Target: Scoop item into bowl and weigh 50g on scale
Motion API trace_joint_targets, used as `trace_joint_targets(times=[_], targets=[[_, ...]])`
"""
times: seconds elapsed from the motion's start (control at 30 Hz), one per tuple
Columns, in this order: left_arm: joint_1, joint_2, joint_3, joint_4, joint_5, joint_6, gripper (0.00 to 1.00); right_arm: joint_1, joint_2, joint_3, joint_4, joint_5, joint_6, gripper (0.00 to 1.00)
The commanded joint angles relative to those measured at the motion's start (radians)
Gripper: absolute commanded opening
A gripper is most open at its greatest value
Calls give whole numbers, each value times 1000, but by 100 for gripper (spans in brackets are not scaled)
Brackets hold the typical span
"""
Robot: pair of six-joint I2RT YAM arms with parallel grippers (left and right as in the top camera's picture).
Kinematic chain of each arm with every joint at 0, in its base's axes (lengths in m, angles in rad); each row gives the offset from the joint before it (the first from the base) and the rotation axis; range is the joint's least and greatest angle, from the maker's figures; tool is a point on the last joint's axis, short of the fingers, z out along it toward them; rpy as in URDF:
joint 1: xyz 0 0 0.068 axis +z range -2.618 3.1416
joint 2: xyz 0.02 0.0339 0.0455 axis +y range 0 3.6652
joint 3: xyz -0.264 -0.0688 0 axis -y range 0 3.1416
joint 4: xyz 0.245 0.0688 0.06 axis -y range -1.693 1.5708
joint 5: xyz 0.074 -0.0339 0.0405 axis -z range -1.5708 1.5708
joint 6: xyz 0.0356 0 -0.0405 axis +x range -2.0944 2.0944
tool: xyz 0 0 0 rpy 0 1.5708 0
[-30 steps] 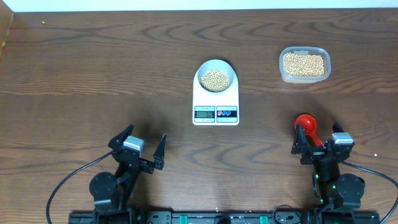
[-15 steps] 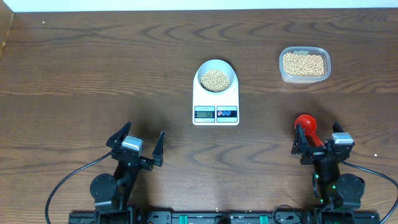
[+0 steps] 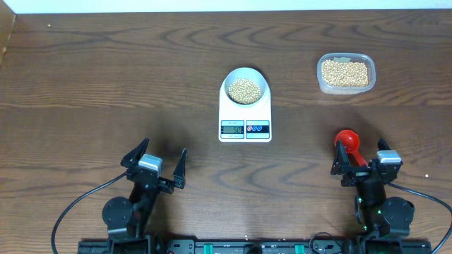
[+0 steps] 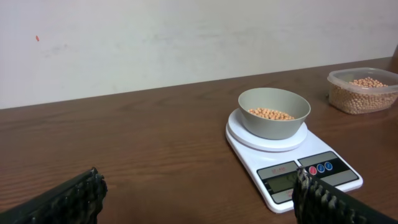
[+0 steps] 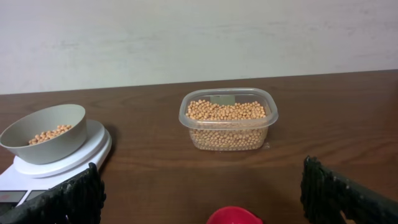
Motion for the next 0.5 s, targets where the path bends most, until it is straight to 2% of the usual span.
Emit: trace_joint_targets(times=[0.0,0.1,0.47], targets=[[2,-9,-27,-24,-21,-55,98,6,-6,-2,-4,7,-13,99],[2,-9,-27,-24,-68,-101,98,6,-6,-2,-4,7,-13,99],[2,-9,-27,-27,-115,-103,98,6,-6,-2,-4,7,-13,99]])
